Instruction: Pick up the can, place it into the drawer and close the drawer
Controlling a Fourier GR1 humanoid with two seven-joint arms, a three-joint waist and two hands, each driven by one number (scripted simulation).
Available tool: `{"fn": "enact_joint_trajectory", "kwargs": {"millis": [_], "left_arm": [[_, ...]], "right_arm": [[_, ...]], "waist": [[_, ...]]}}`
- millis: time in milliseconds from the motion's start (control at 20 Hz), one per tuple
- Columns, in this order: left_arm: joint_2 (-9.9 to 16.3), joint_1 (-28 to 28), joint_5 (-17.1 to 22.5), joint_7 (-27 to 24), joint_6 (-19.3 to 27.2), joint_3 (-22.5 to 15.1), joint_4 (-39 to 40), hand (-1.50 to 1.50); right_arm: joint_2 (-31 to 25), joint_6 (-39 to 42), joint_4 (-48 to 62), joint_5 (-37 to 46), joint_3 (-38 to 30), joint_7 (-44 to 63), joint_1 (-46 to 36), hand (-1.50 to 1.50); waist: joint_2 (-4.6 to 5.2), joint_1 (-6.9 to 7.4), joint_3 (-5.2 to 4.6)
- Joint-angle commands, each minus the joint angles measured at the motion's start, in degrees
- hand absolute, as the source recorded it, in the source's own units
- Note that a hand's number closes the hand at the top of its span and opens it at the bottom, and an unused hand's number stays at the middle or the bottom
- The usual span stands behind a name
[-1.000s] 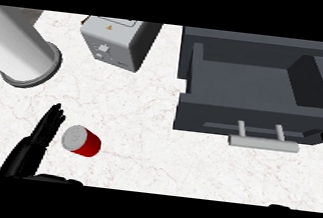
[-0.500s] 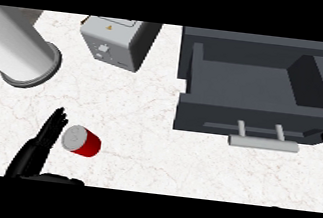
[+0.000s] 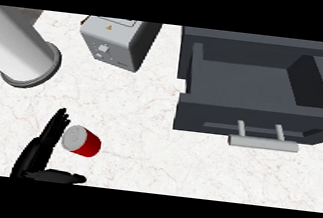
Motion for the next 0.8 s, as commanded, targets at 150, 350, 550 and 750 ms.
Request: {"fn": "enact_joint_trajectory", "kwargs": {"millis": [150,350,550,750], "left_arm": [[-0.57,-1.99,-1.70,-7.35,1.10,-0.21,8.29,-1.50],[0.44,-6.69,-1.02,-4.79,1.48,1.05,11.45,-1.50],[-2.87,-5.77,-0.80,1.05,3.87,-1.85,4.22,-1.50],[0.54,-11.52,0.09,-2.22,1.78,0.81,12.52,-1.50]], "right_arm": [[-0.30,-1.73,-1.73,0.68,-0.04,5.15,-3.29,-1.50],[1.05,0.14,-7.77,-0.64,1.71,4.28,3.57,-1.50],[-0.44,-1.26,-1.32,-0.51,-0.41,3.74,-3.59,-1.50],[-0.93,-0.04,-7.84,-2.42,-0.94,8.01,-0.54,-1.50]], "waist": [[0.02,0.02,-0.01],[0.00,-0.27,-0.02],[-0.02,0.08,0.02],[0.00,-0.22,-0.01]]}}
